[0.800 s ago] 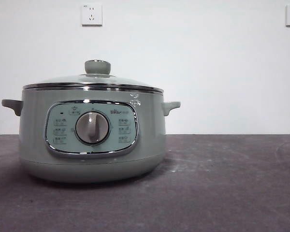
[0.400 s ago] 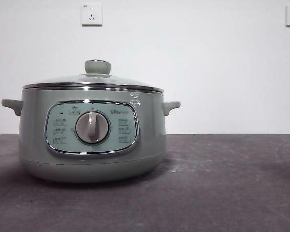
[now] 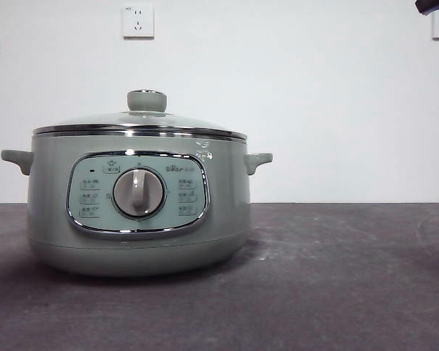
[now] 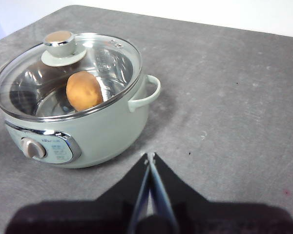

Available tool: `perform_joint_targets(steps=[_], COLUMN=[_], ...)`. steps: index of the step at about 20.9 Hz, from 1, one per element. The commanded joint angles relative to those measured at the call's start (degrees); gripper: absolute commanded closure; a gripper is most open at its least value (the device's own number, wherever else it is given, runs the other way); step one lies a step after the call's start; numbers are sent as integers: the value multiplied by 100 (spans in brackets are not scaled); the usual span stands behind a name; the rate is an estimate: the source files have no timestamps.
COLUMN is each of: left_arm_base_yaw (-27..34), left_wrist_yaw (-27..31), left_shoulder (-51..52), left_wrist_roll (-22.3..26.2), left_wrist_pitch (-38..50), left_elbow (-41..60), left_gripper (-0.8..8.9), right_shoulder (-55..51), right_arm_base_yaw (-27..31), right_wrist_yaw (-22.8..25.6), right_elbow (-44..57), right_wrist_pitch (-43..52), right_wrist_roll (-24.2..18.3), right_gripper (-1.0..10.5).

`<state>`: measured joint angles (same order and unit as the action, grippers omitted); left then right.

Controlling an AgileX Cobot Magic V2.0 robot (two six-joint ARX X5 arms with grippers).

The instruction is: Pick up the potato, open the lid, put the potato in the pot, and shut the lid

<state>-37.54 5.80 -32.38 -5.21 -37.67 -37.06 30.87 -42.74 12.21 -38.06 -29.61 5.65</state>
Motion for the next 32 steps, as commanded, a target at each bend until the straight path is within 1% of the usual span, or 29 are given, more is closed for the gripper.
perform_joint_targets(steps=[1, 6, 8, 10, 11, 13, 15, 16, 19, 22, 24, 26, 32], left_arm_base_yaw=[-15, -20, -11, 160, 284, 697, 1274, 1580, 2490, 3187, 3456, 3587, 3654], left_wrist_yaw=[-2, 7, 11, -13, -11, -11, -39, -77, -619, -1117, -1187, -1189, -1187], left_shoulder=[-63, -170, 2, 284, 437, 841, 1316, 1532, 2135, 2570, 2785, 2940, 3230], left_wrist_roll=[-81, -81, -79, 315, 356, 625, 848, 848, 850, 848, 848, 846, 824], left_wrist_pitch=[-22, -13, -20, 37, 129, 669, 1408, 1709, 2374, 2702, 2704, 2702, 2704], left_elbow=[26, 28, 28, 28, 35, 162, 483, 688, 1469, 2277, 2699, 3032, 3626], left_gripper=[816, 816, 816, 816, 816, 816, 816, 816, 816, 816, 816, 816, 816], right_shoulder=[-9, -9, -9, -9, -9, -9, -9, -9, -9, -9, -9, -9, -9], right_arm_base_yaw=[-7, -7, -7, -7, -7, -7, -7, -7, -7, -7, -7, -7, -7], right_wrist_yaw=[15, 11, 13, 13, 13, 13, 13, 13, 13, 13, 13, 13, 13], right_elbow=[42, 42, 42, 42, 42, 42, 42, 42, 42, 42, 42, 42, 42], right_wrist_pitch=[39, 39, 39, 37, 39, 39, 39, 39, 37, 37, 39, 37, 37], right_wrist_roll=[76, 76, 76, 76, 76, 76, 76, 76, 79, 76, 76, 76, 76], right_gripper=[946, 946, 946, 946, 946, 946, 946, 946, 946, 946, 946, 946, 946])
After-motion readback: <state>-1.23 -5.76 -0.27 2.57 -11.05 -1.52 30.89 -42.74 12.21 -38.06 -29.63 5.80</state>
